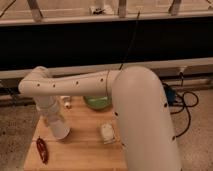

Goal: Place the ceramic cup over the eraser

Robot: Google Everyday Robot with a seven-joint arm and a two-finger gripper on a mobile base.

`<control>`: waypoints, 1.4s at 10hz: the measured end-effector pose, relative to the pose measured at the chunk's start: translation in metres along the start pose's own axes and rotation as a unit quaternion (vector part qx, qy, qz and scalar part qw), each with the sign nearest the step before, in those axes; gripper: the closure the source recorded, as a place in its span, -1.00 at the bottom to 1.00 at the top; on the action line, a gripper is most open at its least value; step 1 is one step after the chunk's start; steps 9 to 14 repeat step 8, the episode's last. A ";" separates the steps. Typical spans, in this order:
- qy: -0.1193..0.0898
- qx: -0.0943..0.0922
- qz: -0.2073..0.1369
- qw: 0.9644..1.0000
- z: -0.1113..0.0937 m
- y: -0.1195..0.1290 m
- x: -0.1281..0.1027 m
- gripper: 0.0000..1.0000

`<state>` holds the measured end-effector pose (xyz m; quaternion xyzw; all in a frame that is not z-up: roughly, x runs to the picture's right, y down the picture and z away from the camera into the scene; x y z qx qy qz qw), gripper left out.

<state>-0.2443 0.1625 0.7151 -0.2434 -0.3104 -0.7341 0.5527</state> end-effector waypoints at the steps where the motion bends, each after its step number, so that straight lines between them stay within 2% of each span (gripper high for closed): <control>1: 0.000 0.001 0.000 1.000 0.002 0.000 0.000 -0.52; 5: 0.000 0.005 0.004 1.000 0.005 0.003 0.000 -0.52; 7: 0.004 0.005 0.003 1.000 0.001 0.003 -0.001 -0.60; 8: 0.006 0.007 0.001 1.000 -0.002 0.000 -0.002 -0.55; 14: 0.006 0.007 0.001 1.000 -0.002 0.000 -0.002 -0.55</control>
